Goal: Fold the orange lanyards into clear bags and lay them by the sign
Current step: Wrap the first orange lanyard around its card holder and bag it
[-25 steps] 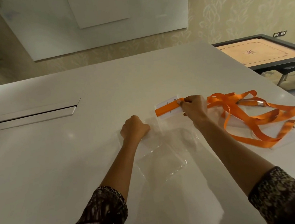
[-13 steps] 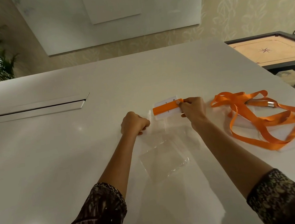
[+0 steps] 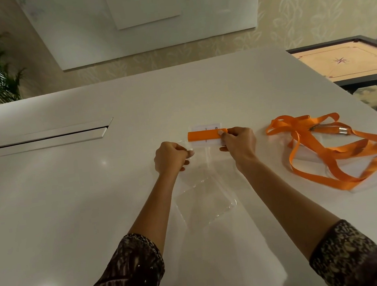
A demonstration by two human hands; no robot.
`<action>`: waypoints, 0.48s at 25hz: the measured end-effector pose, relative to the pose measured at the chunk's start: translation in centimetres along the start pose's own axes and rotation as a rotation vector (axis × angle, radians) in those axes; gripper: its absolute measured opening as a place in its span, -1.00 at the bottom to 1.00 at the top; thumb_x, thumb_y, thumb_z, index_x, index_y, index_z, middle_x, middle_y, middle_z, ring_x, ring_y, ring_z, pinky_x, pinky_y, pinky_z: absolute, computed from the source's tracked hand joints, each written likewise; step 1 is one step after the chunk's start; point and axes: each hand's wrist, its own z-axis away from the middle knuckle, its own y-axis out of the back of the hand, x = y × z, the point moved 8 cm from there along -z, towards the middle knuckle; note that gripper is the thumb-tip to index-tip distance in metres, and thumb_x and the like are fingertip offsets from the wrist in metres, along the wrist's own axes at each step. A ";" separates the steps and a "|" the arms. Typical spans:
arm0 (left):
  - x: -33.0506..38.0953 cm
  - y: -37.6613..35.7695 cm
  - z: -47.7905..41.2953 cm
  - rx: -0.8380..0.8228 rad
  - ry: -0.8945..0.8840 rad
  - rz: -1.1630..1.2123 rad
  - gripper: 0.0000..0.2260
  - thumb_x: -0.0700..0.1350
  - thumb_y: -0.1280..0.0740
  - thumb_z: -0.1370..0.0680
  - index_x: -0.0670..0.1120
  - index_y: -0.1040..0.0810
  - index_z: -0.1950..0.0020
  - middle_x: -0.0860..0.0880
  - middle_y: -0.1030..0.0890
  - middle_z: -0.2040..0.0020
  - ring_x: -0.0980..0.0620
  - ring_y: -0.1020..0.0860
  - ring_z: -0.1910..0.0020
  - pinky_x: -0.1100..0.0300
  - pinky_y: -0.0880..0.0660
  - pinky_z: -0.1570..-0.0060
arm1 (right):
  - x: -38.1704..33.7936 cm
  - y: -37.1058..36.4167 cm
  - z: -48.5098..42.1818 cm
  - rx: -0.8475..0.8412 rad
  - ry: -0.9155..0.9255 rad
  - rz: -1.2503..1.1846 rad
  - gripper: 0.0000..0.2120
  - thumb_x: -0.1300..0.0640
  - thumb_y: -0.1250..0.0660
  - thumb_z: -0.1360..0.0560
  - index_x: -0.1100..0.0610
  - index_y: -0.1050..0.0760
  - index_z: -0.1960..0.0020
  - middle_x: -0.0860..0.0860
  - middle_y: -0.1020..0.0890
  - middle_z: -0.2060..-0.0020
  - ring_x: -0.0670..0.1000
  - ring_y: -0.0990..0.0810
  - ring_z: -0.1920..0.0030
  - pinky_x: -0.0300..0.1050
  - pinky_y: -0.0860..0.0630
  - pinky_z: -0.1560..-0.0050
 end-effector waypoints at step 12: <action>-0.7 0.5 -0.8 0.008 0.027 0.148 -0.96 -0.19 -0.44 -0.39 -0.09 -0.61 0.25 -0.02 -0.66 0.35 0.08 -0.66 0.41 0.12 -0.64 0.37 | -1.6 0.1 1.0 0.031 0.152 0.142 -0.86 0.08 -0.40 -0.48 0.16 -0.63 0.08 -0.02 -0.63 0.35 0.06 -0.66 0.32 0.08 -0.64 0.11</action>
